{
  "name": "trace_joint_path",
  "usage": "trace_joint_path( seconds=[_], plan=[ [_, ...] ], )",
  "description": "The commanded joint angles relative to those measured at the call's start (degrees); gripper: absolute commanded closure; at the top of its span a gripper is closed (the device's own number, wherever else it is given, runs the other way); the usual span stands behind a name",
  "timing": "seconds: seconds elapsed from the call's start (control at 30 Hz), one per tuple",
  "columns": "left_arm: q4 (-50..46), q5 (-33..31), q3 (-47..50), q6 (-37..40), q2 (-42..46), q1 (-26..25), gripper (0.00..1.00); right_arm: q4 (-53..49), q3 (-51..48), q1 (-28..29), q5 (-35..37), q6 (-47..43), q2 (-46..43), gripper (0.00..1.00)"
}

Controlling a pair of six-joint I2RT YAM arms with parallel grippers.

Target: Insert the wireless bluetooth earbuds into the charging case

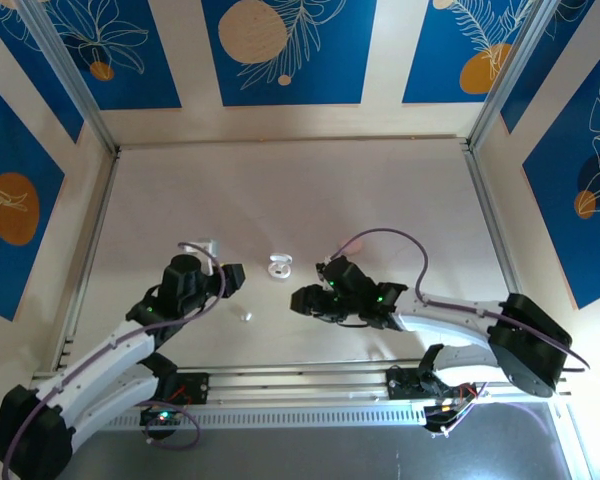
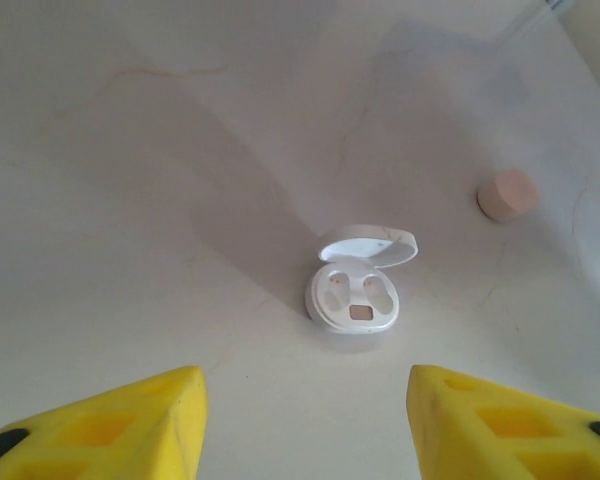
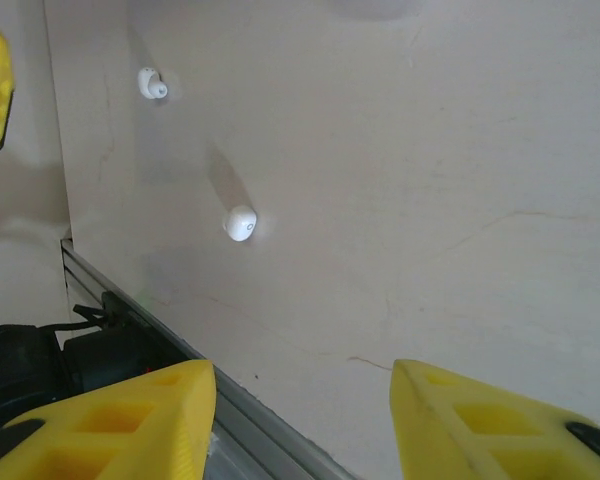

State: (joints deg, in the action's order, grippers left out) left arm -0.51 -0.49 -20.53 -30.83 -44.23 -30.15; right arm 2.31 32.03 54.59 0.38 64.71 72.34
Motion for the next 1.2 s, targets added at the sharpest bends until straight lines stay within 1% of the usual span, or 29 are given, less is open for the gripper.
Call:
trace_joint_path(
  seconds=[0.0, 0.1, 0.27, 0.43, 0.5, 0.67, 0.9, 1.17],
  plan=[
    [-0.3, -4.2, 1.2, 1.4, 4.1, 0.6, 0.41, 4.0, 2.5, 1.6, 2.3, 2.5, 2.9, 0.5],
    [-0.1, -4.2, 2.0, 1.4, 7.8, 0.6, 0.4, 6.0, 3.5, 2.6, 2.9, 3.8, 6.1, 0.5],
    [-2.0, -8.0, 3.3, 1.5, 13.1, 0.7, 0.39, 11.4, 4.6, 5.1, 4.0, 7.8, 11.3, 0.51],
    [-2.7, -9.5, 4.1, 1.6, 16.3, 0.7, 0.38, 14.8, 7.8, 6.8, 3.2, 9.9, 17.4, 0.51],
    [-3.0, -9.7, 4.1, 1.7, 16.9, 0.7, 0.38, 17.3, 8.4, 7.5, 3.0, 11.6, 19.7, 0.54],
    [-3.3, -9.7, 4.0, 1.7, 17.2, 0.8, 0.37, 19.3, 11.0, 8.8, 4.1, 13.5, 23.7, 0.53],
    [-3.1, -9.5, 4.0, 1.6, 17.2, 0.8, 0.37, 19.1, 14.1, 9.7, 4.8, 15.6, 28.3, 0.53],
    [-3.4, -9.8, 4.0, 1.6, 17.2, 0.9, 0.37, 17.7, 15.4, 9.7, 5.8, 17.8, 30.7, 0.54]
  ],
)
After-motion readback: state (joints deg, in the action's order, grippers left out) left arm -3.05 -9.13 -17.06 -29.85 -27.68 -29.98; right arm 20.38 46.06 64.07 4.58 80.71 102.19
